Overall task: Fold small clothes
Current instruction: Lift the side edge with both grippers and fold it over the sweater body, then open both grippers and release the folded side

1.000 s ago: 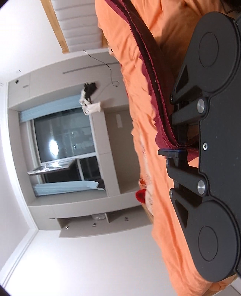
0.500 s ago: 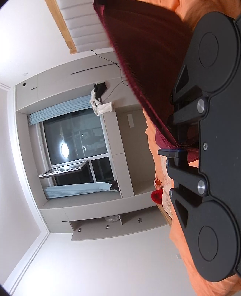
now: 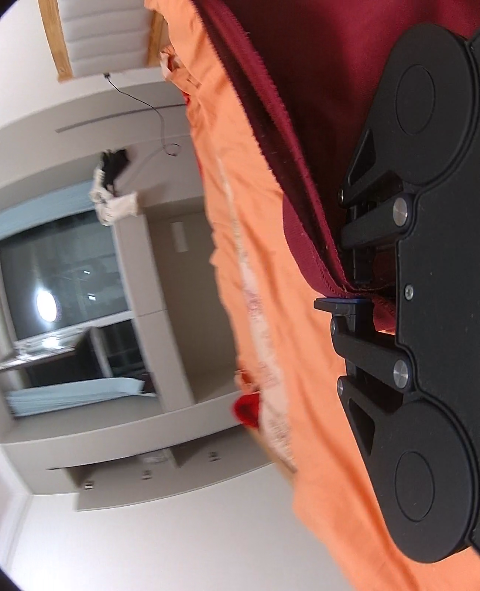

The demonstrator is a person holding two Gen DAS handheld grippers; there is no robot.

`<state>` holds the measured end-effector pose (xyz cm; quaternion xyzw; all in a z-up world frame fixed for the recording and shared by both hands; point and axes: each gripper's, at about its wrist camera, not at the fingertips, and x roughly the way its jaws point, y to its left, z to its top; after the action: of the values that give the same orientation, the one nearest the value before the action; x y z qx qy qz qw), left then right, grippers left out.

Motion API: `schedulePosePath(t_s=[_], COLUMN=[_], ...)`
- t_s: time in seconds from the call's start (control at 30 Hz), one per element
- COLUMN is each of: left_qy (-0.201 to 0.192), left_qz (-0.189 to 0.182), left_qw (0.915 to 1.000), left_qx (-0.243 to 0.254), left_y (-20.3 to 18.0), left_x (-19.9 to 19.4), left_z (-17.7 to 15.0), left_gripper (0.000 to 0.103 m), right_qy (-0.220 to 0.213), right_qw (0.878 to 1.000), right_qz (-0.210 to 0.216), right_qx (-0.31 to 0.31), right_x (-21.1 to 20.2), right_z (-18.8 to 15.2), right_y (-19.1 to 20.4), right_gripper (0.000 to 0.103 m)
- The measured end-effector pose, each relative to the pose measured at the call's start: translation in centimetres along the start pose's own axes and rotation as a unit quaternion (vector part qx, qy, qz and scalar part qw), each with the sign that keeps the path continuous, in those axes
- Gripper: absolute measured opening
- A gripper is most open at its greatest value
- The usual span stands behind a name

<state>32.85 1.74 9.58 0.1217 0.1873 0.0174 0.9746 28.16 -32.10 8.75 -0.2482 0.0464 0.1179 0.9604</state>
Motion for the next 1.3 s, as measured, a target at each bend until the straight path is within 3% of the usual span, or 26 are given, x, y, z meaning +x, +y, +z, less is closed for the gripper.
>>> schedulePosePath(t_s=[0.27, 0.47, 0.73, 0.8, 0.87, 0.93, 1.03, 1.1, 1.3], left_qy=[0.080, 0.121, 0.154, 0.158, 0.164, 0.168, 0.169, 0.170, 0.189], left_qz=[-0.001, -0.005, -0.019, -0.026, -0.041, -0.033, -0.022, -0.022, 0.042], left_qw=[0.9964, 0.9923, 0.9863, 0.9845, 0.9814, 0.9801, 0.9801, 0.9790, 0.9770], left_qx=[-0.029, -0.025, -0.056, -0.071, -0.092, -0.101, -0.103, -0.110, -0.090], left_y=[0.3, 0.1, 1.0, 1.5, 2.2, 2.4, 2.9, 3.3, 3.6], left_x=[7.7, 10.3, 11.5, 11.5, 11.6, 11.5, 11.4, 11.4, 12.3], left_z=[-1.5, -2.7, -3.3, -3.1, -3.1, -3.0, -2.8, -2.9, -3.6], left_gripper=[0.008, 0.013, 0.021, 0.031, 0.059, 0.077, 0.079, 0.084, 0.088], right_qy=[0.044, 0.077, 0.104, 0.108, 0.110, 0.111, 0.112, 0.111, 0.144], right_qw=[0.999, 0.996, 0.994, 0.994, 0.994, 0.993, 0.993, 0.994, 0.989], right_qz=[0.022, 0.034, 0.032, 0.026, 0.026, 0.028, 0.028, 0.024, -0.031], right_qx=[0.005, 0.003, 0.012, 0.012, 0.014, 0.016, 0.013, 0.011, 0.007], right_x=[6.6, 9.2, 9.7, 9.7, 9.7, 9.6, 9.4, 9.3, 10.1], right_z=[-2.6, -3.9, -4.6, -4.5, -4.5, -4.5, -4.5, -4.5, -5.6], right_y=[0.4, 0.7, 0.8, 0.7, 0.6, 0.5, 0.4, 0.3, -0.4], right_gripper=[0.007, 0.007, 0.033, 0.050, 0.060, 0.067, 0.077, 0.090, 0.098])
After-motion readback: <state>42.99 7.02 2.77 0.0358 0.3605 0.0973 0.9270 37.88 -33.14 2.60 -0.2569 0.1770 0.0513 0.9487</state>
